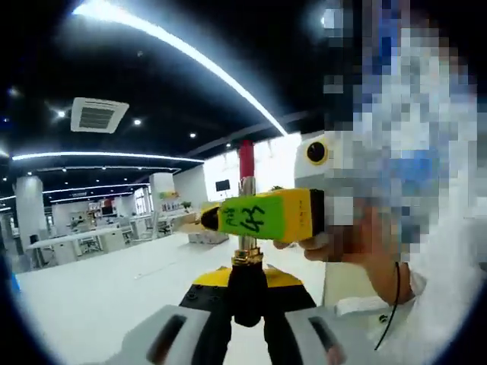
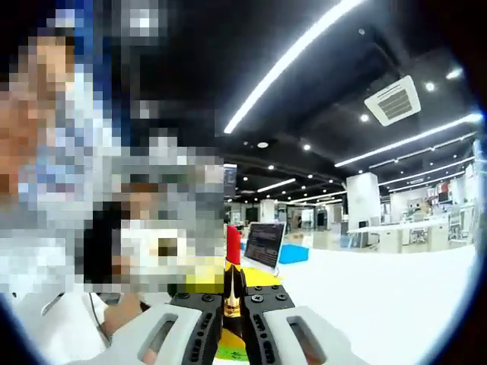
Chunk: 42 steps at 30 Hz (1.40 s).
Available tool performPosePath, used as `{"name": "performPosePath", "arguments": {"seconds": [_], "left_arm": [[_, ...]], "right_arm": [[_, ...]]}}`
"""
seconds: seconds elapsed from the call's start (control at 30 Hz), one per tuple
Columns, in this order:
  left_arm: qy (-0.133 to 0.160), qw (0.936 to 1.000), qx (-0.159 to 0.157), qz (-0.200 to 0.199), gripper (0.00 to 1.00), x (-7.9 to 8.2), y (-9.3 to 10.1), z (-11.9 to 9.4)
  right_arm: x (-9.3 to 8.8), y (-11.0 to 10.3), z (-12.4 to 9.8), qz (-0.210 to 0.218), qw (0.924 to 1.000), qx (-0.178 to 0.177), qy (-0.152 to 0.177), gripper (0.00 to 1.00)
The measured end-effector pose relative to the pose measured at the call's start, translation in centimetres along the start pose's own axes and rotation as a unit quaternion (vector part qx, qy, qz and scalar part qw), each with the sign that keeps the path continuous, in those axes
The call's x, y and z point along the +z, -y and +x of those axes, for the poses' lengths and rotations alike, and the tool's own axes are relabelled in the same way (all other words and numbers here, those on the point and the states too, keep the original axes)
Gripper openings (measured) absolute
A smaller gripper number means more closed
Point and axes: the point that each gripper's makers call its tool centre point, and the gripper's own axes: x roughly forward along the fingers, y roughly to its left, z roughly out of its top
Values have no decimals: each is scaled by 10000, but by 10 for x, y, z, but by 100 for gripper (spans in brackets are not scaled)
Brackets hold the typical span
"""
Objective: Unscrew the lipstick cap, remove the lipstick, and put the cap back on the lipstick
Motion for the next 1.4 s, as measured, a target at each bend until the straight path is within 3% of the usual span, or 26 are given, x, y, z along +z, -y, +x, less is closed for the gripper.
{"name": "performPosePath", "arguments": {"seconds": [0.33,0.47,0.63,0.8,1.0,1.1,1.13,1.17,1.27,1.4], "left_arm": [[111,9929,887,779,15,3,-11,-1],[100,9924,881,858,16,5,-10,-1],[90,9982,482,350,15,2,-7,0],[66,9996,229,166,18,5,-8,-3],[77,9995,-219,-201,28,9,-7,-8],[78,9971,-636,-401,33,10,-1,-11],[86,9933,-996,-574,35,10,7,-13],[92,9920,-1089,-631,37,10,9,-13],[118,9748,-1892,-1175,45,12,28,-20],[89,9601,-2437,-1370,49,13,45,-25]], "right_arm": [[2,6,3,-173,9992,-328,145,6],[4,5,2,-169,9992,-313,161,6],[1,6,2,-151,9995,-273,86,6],[-1,8,2,-131,9995,-271,18,6],[-2,6,0,-29,9999,-119,-71,6],[-1,3,-1,199,9998,65,-34,6],[-1,2,-2,264,9995,138,-53,6],[-1,1,-2,306,9993,185,-57,6],[0,-5,-4,578,9970,503,-53,6],[0,-15,-5,823,9931,832,-68,6]]}}
